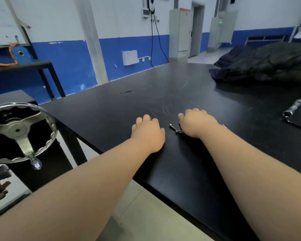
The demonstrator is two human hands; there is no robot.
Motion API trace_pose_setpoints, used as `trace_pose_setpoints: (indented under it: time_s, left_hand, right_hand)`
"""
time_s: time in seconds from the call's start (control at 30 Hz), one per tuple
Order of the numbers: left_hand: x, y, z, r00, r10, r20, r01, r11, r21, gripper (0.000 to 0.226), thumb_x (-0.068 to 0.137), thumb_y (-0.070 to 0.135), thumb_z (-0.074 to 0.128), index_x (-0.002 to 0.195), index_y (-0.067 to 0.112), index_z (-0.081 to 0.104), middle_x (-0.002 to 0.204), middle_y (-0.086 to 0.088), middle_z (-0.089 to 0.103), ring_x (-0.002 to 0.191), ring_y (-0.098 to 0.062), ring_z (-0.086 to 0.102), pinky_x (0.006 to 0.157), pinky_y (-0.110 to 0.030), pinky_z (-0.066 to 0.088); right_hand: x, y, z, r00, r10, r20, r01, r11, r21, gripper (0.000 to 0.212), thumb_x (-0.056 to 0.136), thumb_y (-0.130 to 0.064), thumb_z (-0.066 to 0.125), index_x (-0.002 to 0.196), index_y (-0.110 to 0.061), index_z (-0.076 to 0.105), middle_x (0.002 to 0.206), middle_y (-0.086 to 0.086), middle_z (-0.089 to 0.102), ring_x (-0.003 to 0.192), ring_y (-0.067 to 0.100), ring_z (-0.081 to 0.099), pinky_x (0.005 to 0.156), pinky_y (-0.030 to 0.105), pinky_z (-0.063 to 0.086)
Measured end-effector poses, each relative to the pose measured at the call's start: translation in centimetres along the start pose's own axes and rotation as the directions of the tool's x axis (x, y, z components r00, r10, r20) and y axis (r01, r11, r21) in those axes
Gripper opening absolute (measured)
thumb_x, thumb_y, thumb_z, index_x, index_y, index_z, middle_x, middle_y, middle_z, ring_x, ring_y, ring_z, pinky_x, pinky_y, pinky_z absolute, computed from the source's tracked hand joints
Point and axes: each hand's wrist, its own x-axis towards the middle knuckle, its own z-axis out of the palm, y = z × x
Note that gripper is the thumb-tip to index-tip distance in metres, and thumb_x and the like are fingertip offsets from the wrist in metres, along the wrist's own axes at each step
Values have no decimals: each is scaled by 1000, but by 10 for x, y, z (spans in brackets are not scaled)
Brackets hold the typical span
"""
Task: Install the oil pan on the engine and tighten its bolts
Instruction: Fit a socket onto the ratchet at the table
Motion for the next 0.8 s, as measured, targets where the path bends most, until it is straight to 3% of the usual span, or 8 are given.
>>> trace_pose_setpoints:
  time_s: [0.1, 0.2, 0.43, 0.5, 0.6, 0.63, 0.7, 0.8]
  left_hand:
    - [0, 9, 1, 995, 67, -67, -69, 997, -25, 30, 97, 24, 42, 123, 17, 55, 124, -7, 47, 113, -28, 44, 89, -35, 34]
    - [-1, 14, 0, 992, 76, -98, -84, 993, -82, 26, 94, 12, 45, 117, 13, 56, 119, -8, 51, 107, -28, 51, 81, -31, 35]
    - [-8, 34, -7, 985, -112, -133, 5, 783, -622, 9, 96, 12, 34, 98, 13, 42, 95, -3, 52, 84, -21, 47, 72, -29, 35]
    - [-2, 37, -10, 958, -271, -89, 93, 592, -800, 12, 96, 14, 34, 91, 12, 45, 80, -4, 48, 74, -23, 45, 67, -31, 39]
    - [-1, 39, -11, 895, -397, 205, 210, -32, -977, 17, 92, 11, 34, 84, 15, 48, 65, -3, 40, 46, -18, 38, 42, -25, 33]
    - [-5, 37, -10, 885, -396, 244, 197, -156, -968, 18, 91, 10, 33, 88, 14, 50, 61, -1, 37, 39, -14, 33, 38, -21, 28]
    - [-14, 34, -7, 895, -385, 224, 123, -270, -955, 22, 91, 8, 32, 94, 12, 54, 55, 0, 36, 34, -11, 29, 36, -17, 23]
    - [-21, 29, -10, 905, -371, 210, 74, -348, -935, 19, 91, 9, 38, 94, 11, 56, 52, 2, 40, 36, -11, 31, 36, -18, 23]
  right_hand:
    - [6, 29, -11, 999, -45, -17, 46, 998, 50, 32, 96, -16, 34, 115, -8, 58, 125, 15, 55, 115, 33, 50, 91, 35, 40]
    - [5, 53, -13, 997, 79, 5, -79, 993, 84, 36, 86, -11, 42, 116, -15, 61, 125, 10, 58, 115, 32, 51, 95, 36, 43]
    - [-4, 49, -26, 996, 56, -68, -67, 982, -174, 30, 90, -22, 40, 113, -16, 59, 119, 10, 58, 106, 32, 51, 82, 36, 36]
    - [-7, 38, -33, 997, 73, -29, -77, 978, -195, 42, 95, -43, 34, 116, -16, 58, 123, 11, 58, 110, 32, 52, 85, 39, 36]
    - [-17, 16, -22, 968, 216, 124, -193, 965, -175, 88, 82, -77, 20, 138, -12, 40, 142, 13, 42, 129, 34, 37, 101, 45, 31]
    - [-22, 8, -12, 967, 222, 127, -194, 960, -200, 97, 78, -81, 17, 144, -11, 30, 147, 14, 35, 134, 35, 29, 105, 47, 25]
    - [-31, -4, 10, 977, 176, 123, -152, 971, -183, 101, 78, -82, 17, 149, -11, 13, 153, 17, 20, 139, 37, 15, 110, 50, 13]
    - [-28, -8, 19, 991, 103, 86, -102, 995, -20, 90, 83, -76, 24, 150, -19, 8, 154, 15, 17, 139, 37, 15, 110, 47, 14]
